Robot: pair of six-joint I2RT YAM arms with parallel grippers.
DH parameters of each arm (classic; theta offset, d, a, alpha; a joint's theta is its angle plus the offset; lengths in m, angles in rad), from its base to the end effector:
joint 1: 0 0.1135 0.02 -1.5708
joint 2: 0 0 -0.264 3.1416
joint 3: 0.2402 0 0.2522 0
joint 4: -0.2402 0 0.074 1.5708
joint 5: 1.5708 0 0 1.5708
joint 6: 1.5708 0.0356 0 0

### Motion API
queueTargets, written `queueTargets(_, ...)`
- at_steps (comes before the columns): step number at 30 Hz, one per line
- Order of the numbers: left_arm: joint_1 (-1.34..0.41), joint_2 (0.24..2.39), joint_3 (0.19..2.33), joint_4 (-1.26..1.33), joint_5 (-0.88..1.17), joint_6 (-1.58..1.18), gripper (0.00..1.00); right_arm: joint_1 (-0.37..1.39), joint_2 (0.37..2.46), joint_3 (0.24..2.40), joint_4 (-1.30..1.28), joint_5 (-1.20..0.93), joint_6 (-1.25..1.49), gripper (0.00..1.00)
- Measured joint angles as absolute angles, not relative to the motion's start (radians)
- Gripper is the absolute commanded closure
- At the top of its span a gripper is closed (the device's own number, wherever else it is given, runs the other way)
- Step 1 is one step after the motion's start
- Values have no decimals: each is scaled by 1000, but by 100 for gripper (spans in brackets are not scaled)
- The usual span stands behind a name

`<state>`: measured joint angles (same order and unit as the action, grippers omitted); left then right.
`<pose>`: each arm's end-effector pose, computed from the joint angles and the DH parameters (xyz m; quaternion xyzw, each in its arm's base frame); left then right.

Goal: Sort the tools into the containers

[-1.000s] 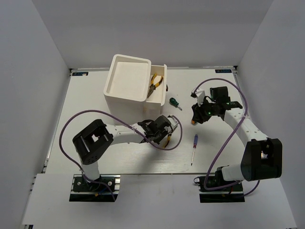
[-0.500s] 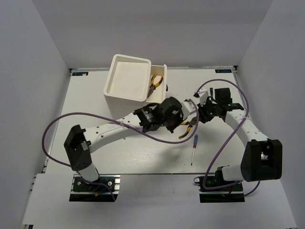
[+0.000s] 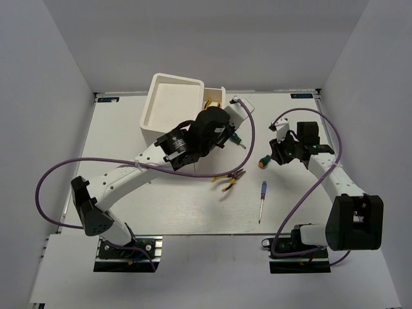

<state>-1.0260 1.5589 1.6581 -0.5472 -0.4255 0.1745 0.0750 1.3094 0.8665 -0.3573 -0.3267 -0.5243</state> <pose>0.1943 -0.2922 0.4153 0.3746 0.7463 -0.0521 0.5477 0.2722 0.0319 0.2405 -0.3283 0.8556 0.0643 0.3951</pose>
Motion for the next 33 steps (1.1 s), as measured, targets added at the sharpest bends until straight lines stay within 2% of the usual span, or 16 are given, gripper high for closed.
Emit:
queueTargets(4, -1022, 1560, 1658, -564, -408, 179, 100, 62, 1309, 867, -347, -335, -517, 50)
queueTargets(5, -1022, 1563, 1660, -573, -387, 179, 100, 59, 1309, 867, -347, -344, -515, 44)
queueTargets(7, -1022, 1576, 1664, -586, -317, 178, 83, 56, 1309, 866, -347, -365, -510, 40)
queueTargets(8, -1023, 1589, 1666, -594, -276, 178, 71, 54, 1308, 866, -347, -384, -510, 37)
queueTargets(9, -1025, 1608, 1670, -603, -233, 179, 51, 52, 1308, 865, -348, -401, -509, 36)
queueTargets(12, -1033, 1686, 1664, -613, -108, 159, 42, 52, 1308, 861, -348, -450, -508, 36)
queueTargets(18, -1044, 1738, 1407, -591, 25, 110, 40, 52, 1308, 860, -349, -482, -508, 36)
queueTargets(23, -1044, 1753, 1282, -550, 60, 60, 40, 42, 1308, 860, -352, -482, -508, 34)
queueTargets(33, -1042, 1887, 1224, -428, 22, -1, 41, 37, 1308, 860, -367, -484, -508, 34)
